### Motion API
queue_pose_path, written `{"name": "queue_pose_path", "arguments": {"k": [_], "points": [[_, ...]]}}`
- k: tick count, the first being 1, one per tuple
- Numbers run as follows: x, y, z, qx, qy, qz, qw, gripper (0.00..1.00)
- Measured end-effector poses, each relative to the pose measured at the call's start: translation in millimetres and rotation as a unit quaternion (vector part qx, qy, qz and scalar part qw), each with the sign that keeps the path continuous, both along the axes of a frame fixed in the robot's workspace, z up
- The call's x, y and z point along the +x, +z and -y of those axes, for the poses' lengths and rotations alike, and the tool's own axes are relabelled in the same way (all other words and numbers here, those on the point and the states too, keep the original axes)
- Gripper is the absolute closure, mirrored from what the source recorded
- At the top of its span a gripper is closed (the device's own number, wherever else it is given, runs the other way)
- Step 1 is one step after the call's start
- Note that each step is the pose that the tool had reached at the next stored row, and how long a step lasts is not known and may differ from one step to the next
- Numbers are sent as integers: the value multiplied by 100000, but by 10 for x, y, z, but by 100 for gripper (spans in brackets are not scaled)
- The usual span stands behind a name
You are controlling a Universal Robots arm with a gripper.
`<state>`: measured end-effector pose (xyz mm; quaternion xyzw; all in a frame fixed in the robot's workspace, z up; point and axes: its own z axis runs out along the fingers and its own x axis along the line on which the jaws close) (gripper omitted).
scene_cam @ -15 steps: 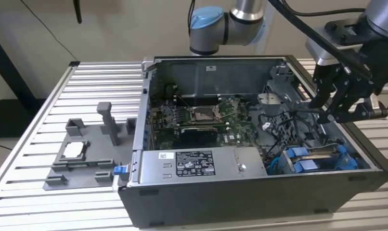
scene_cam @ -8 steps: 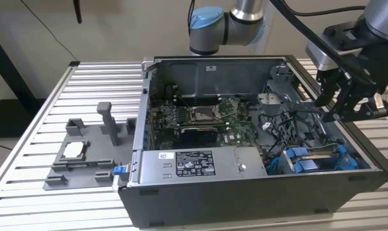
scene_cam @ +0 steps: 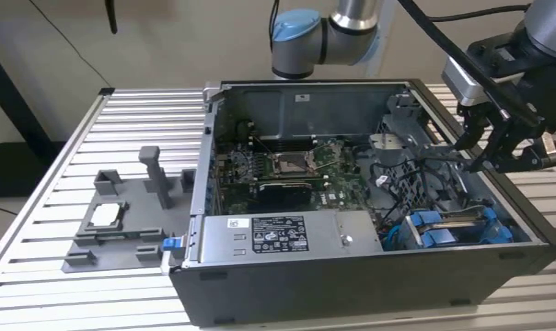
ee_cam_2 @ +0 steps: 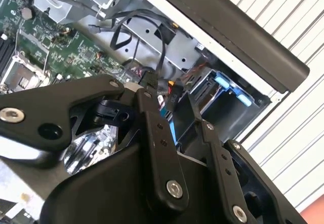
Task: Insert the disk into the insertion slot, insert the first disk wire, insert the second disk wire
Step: 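Insert the first disk wire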
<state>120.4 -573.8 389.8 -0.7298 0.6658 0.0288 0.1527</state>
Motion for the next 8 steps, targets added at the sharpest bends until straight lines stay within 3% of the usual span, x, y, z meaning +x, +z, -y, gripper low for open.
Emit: {"name": "queue_pose_path", "arguments": {"k": [5, 8], "points": [[16, -7, 29, 22, 422, -14, 99999, 59], [17, -7, 40, 5, 958, -161, 99995, 59]]}}
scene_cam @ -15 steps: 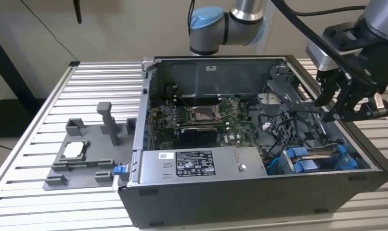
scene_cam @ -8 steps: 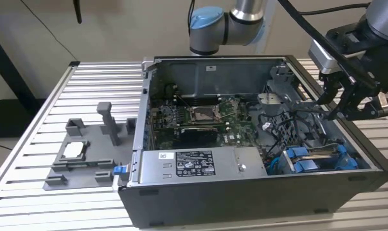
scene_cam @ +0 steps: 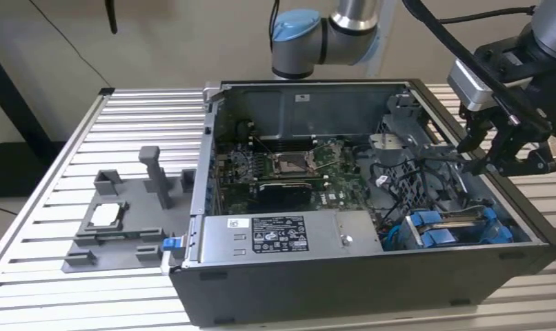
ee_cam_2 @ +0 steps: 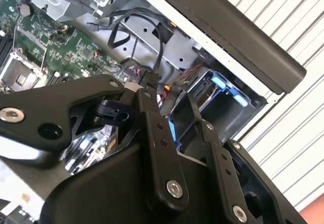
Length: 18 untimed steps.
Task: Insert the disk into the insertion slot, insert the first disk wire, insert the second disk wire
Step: 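Insert the first disk wire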
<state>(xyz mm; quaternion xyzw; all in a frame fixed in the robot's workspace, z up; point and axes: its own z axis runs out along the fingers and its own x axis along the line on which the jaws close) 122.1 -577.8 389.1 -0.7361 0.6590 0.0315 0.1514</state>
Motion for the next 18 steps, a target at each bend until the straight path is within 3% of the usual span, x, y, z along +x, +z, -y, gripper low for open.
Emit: {"name": "queue_pose_path", "arguments": {"k": [4, 8, 11, 12, 16, 17, 18], "points": [[0, 1, 27, -9, 455, -108, 99999, 59], [0, 1, 72, -7, 672, -160, 99998, 80], [1, 1, 77, -21, 725, -198, 99997, 81], [1, 0, 76, -318, 725, -205, 99997, 81], [14, 0, 63, -3798, 726, -524, 99924, 81], [27, -2, 54, -5426, 720, -781, 99847, 81], [35, -3, 50, -5963, 728, -932, 99815, 81]]}}
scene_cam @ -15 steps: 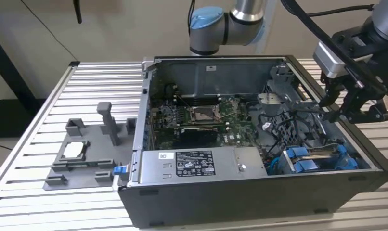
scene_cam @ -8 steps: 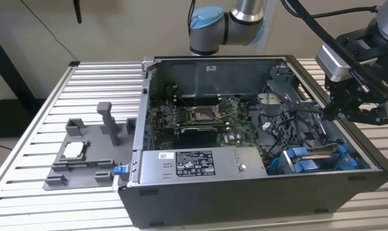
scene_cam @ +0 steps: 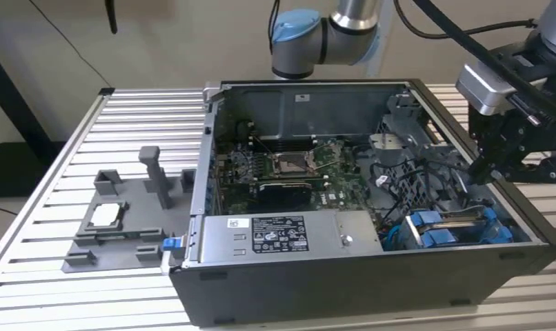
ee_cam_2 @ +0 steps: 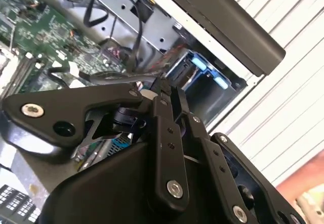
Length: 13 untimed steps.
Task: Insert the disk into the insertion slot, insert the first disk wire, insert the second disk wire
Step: 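Insert the first disk wire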
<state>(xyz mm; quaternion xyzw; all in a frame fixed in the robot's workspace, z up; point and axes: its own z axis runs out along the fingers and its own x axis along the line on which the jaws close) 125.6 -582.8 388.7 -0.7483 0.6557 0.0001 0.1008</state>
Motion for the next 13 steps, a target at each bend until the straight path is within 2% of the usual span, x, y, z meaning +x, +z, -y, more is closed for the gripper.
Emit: {"name": "queue_pose_path", "arguments": {"k": [2, 5, 6, 8, 13], "points": [[15, -1, -3, -1150, -1, -561, 99992, 81], [45, -1, -6, -2925, 8, -1925, 99939, 81], [61, -3, -8, -3182, 18, -2410, 99920, 81], [93, -12, -8, -3258, 37, -3183, 99896, 81], [129, -47, -8, -2987, -89, -3886, 99880, 81]]}}
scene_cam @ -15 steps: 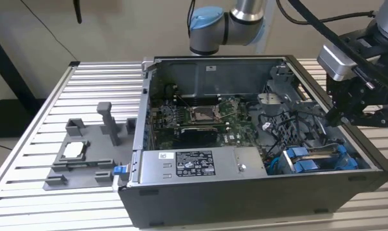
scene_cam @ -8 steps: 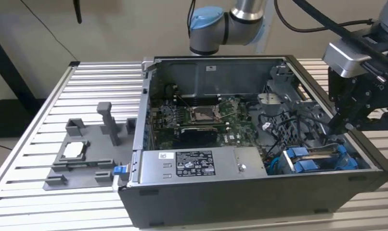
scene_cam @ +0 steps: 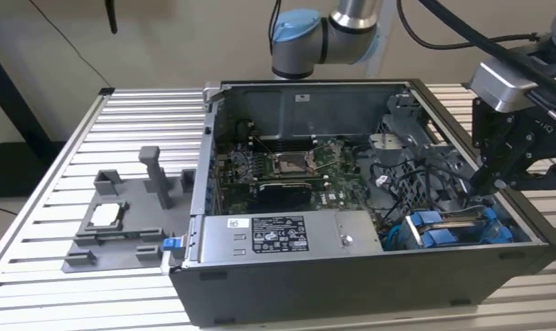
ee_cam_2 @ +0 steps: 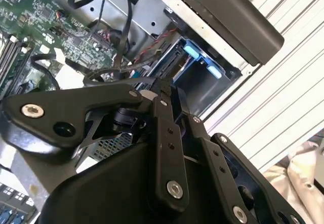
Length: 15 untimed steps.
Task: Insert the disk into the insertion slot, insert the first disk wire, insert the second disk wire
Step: 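Insert the first disk wire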
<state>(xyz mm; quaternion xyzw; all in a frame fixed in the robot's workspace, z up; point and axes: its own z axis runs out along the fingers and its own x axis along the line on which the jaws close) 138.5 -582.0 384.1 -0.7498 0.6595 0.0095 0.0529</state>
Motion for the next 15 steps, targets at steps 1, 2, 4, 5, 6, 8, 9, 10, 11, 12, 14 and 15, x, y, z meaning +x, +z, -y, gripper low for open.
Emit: {"name": "queue_pose_path", "arguments": {"k": [1, 2, 4, 5, 6, 8, 9, 10, 11, 12, 14, 15], "points": [[5, -9, 0, -1, -100, -252, 100000, 81], [10, -16, -3, -6, -187, -494, 99999, 81], [18, -37, -15, -10, -485, -852, 99995, 81], [19, -49, -17, 4, -731, -912, 99993, 81], [20, -60, -19, 13, -1008, -940, 99990, 81], [21, -83, -21, 52, -1770, -959, 99980, 81], [26, -96, -22, 56, -2005, -1026, 99975, 81], [34, -104, -22, 42, -2116, -1165, 99971, 81], [48, -110, -22, -21, -2144, -1368, 99968, 81], [72, -115, -23, -83, -2138, -1592, 99964, 81], [118, -133, -26, -122, -2150, -2000, 99957, 81], [127, -147, -27, -108, -2221, -2127, 99953, 81]]}}
